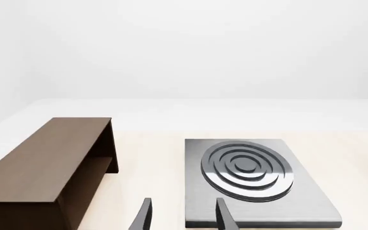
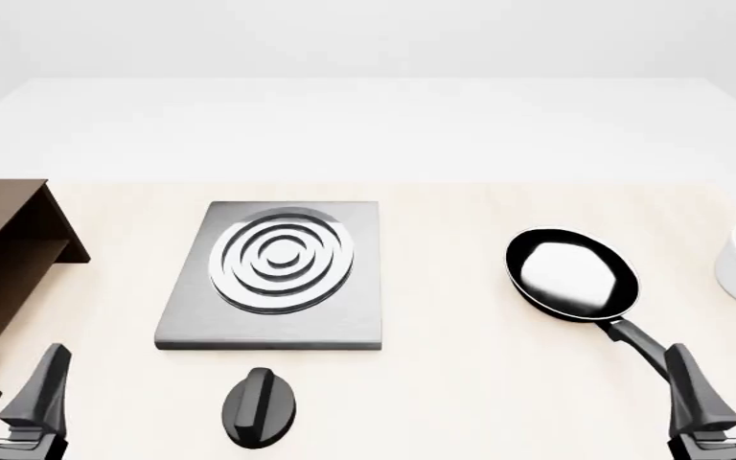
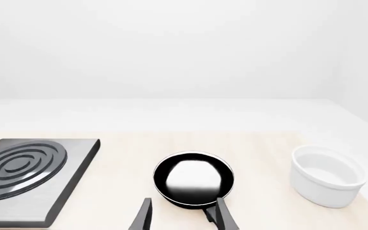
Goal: Turn on the stove and put the frying pan on it.
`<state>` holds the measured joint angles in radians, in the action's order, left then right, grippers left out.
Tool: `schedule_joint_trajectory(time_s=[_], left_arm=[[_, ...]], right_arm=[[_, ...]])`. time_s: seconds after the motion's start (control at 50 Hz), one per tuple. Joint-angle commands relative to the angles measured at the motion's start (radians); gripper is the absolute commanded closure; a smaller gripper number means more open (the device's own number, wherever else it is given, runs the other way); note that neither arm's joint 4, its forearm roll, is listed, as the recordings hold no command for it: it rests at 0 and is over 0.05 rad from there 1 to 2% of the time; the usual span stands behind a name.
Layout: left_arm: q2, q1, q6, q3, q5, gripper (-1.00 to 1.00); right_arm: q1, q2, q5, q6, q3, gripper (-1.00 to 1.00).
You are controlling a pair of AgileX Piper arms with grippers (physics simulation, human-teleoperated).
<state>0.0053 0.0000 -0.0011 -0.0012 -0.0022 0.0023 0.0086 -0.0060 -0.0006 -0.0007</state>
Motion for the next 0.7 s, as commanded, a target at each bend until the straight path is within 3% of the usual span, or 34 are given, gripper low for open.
schedule_joint_trajectory(time_s=[0.02, 0.06, 0.08, 0.1, 0.14, 0.22, 0.26, 0.36, 0.42, 0.52, 0.64, 0.7], left_arm=[[0.004, -0.009, -0.004, -0.009, 0.011, -1.00], [0.017, -0.013, 0.006, -0.013, 0.015, -1.00], [0.119, -0.022, 0.009, -0.022, -0.025, -1.00], [0.126, -0.022, 0.009, -0.020, -0.033, -1.00], [0.103, -0.033, 0.004, -0.109, 0.076, -1.00], [0.301, -0.011, 0.026, -0.191, 0.069, -1.00], [0.435, -0.022, 0.001, -0.227, 0.060, -1.00], [0.560, -0.067, 0.011, -0.307, 0.131, -1.00], [0.675, -0.132, -0.044, -0.323, 0.146, -1.00], [0.711, -0.155, -0.052, -0.322, 0.167, -1.00], [0.824, -0.196, -0.111, -0.263, 0.082, -1.00], [0.849, -0.201, -0.105, -0.239, 0.052, -1.00]], right_arm=[[0.009, 0.026, -0.018, -0.004, 0.000, -1.00], [0.007, 0.038, -0.027, -0.006, 0.000, -1.00], [0.004, 0.047, -0.032, -0.007, 0.000, -1.00], [0.004, 0.048, -0.033, -0.007, 0.000, -1.00], [0.002, 0.049, -0.032, -0.009, 0.000, -1.00], [0.002, 0.041, -0.021, -0.012, 0.000, -1.00], [0.002, 0.036, -0.015, -0.013, 0.000, -1.00], [0.000, 0.034, -0.012, -0.014, 0.000, -1.00], [-0.001, 0.044, -0.018, -0.017, 0.000, -1.00], [-0.002, 0.048, -0.023, -0.015, 0.000, -1.00], [-0.004, 0.052, -0.026, -0.018, 0.000, -1.00], [-0.003, 0.069, -0.035, -0.020, 0.000, -1.00]])
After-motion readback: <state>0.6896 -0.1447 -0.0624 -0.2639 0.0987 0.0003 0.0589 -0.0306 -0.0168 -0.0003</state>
